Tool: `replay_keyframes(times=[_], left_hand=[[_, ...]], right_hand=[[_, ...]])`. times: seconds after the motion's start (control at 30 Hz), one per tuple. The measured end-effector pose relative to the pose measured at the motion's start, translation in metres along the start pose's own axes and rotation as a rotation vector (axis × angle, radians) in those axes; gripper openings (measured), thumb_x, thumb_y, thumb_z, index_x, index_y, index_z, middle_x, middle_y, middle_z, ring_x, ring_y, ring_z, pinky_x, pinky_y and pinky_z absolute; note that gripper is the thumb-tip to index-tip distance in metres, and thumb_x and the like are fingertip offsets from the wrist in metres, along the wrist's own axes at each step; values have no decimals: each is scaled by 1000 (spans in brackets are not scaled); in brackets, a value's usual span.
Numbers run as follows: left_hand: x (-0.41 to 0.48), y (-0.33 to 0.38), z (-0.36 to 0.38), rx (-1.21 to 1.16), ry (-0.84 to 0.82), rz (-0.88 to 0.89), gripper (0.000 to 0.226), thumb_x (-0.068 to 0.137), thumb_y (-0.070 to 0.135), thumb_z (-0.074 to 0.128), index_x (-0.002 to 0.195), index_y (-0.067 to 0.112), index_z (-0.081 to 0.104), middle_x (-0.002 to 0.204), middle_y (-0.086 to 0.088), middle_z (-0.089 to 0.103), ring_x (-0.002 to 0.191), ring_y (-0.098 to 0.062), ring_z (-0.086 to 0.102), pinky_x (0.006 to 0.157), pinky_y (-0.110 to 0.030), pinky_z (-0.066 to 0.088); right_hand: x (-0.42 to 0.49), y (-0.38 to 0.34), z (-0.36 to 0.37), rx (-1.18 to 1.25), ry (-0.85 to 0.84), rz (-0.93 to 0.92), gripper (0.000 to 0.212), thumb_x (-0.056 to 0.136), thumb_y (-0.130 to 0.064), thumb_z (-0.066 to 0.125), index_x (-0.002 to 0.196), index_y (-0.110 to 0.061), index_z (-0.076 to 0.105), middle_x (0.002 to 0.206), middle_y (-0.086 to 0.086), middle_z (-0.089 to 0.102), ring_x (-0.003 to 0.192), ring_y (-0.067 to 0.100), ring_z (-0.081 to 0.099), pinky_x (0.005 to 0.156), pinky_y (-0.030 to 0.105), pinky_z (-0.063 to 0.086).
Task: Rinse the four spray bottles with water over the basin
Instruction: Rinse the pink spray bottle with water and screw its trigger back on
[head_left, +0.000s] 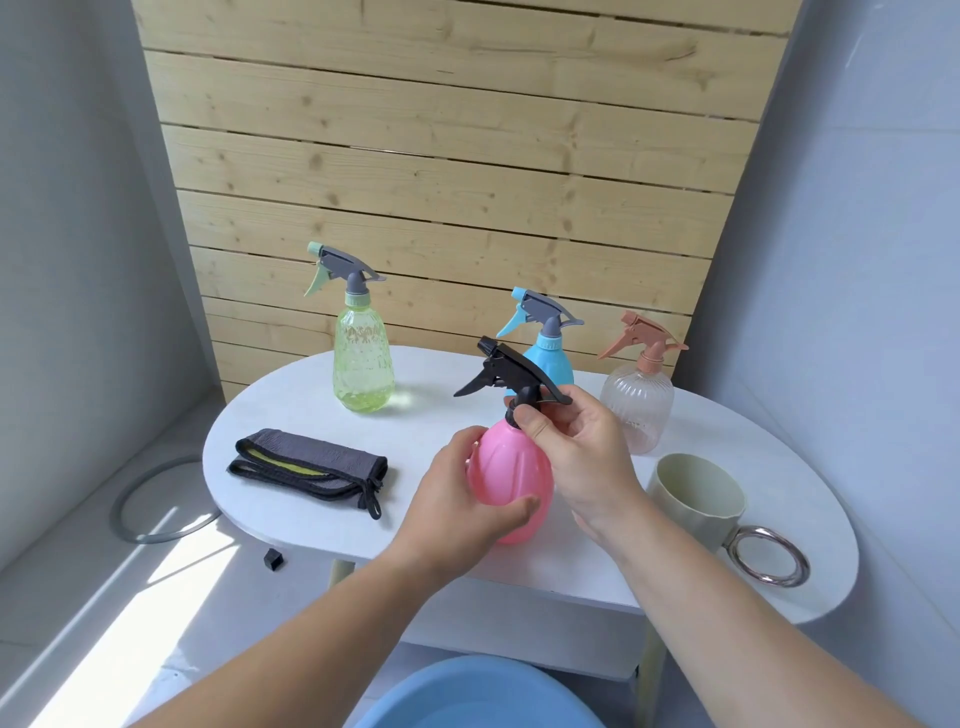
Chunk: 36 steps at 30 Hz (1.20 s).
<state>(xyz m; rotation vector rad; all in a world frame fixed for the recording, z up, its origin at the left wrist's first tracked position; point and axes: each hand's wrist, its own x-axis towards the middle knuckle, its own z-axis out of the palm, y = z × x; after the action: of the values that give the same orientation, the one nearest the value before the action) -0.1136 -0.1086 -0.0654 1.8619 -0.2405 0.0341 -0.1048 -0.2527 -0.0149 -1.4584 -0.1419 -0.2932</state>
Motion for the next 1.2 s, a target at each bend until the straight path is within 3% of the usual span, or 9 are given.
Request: replay_keyframes(times=[0.2, 0.33, 0.43, 0.6, 0.7, 0.83, 0.97, 1.07, 1.2], left_hand=[[-2, 4, -3, -20, -82, -4, 85, 67, 32, 72, 145, 31, 39, 123, 16, 57, 104, 4, 61, 76, -9, 52], [2, 0, 1, 38, 14, -11, 89, 68, 37, 93, 139, 31, 41, 128, 10, 52, 116, -6, 55, 76, -9, 46], [2, 0, 2, -16, -21, -46, 97, 74, 35, 89, 152, 29, 32, 134, 7, 50, 116, -1, 54, 76, -4, 45], [7, -5, 3, -29, 8, -36, 93, 59, 43, 95, 137, 31, 47, 124, 8, 61, 113, -5, 60, 78, -12, 49], [5, -4, 5, -14, 0, -46, 101, 57, 60, 85, 143, 34, 40, 128, 10, 53, 118, -5, 56, 86, -19, 50], [8, -2, -1, -71, -93, -32, 86, 67, 35, 81, 145, 32, 47, 127, 13, 63, 114, -2, 63, 81, -10, 51], [7, -4, 2, 12, 11, -22, 102, 55, 57, 93, 140, 33, 41, 125, 11, 53, 117, -6, 56, 86, -19, 49], [7, -2, -1, -140, -115, -97, 91, 65, 40, 80, 145, 38, 36, 132, 16, 55, 118, 2, 58, 82, -10, 48], [9, -4, -2, -44, -13, -31, 86, 61, 45, 93, 134, 31, 49, 125, 10, 62, 115, -6, 61, 85, -20, 52]], right_hand=[[1, -2, -4, -33, -47, 1, 14, 88, -3, 71, 95, -16, 70, 100, 8, 78, 100, 23, 72, 100, 41, 53], [1, 0, -4, -54, -20, -18, 15, 88, -7, 72, 94, -20, 72, 100, 6, 78, 102, 25, 72, 102, 47, 52], [1, 0, -3, -59, -8, -17, 15, 88, -6, 73, 93, -20, 72, 100, 6, 78, 102, 25, 72, 103, 48, 51], [0, -1, -4, -86, 6, -12, 12, 86, -10, 74, 94, -19, 73, 100, 5, 78, 102, 25, 72, 102, 48, 52], [-1, -1, -3, -84, 10, -2, 13, 86, -9, 75, 92, -20, 73, 100, 5, 78, 102, 24, 72, 102, 47, 51], [-1, -2, -3, -65, 12, 4, 14, 85, -9, 76, 89, -22, 74, 99, 4, 78, 103, 25, 72, 103, 47, 51], [-3, -2, -2, -86, 14, 9, 12, 85, -10, 75, 92, -20, 73, 98, 3, 78, 100, 23, 72, 99, 40, 54], [-4, -1, 0, -87, 10, 3, 13, 85, -9, 76, 92, -20, 73, 98, 3, 78, 100, 23, 72, 96, 36, 54], [-2, -2, -3, -108, 18, 2, 12, 85, -11, 77, 93, -20, 73, 97, 2, 78, 98, 20, 73, 95, 36, 54]])
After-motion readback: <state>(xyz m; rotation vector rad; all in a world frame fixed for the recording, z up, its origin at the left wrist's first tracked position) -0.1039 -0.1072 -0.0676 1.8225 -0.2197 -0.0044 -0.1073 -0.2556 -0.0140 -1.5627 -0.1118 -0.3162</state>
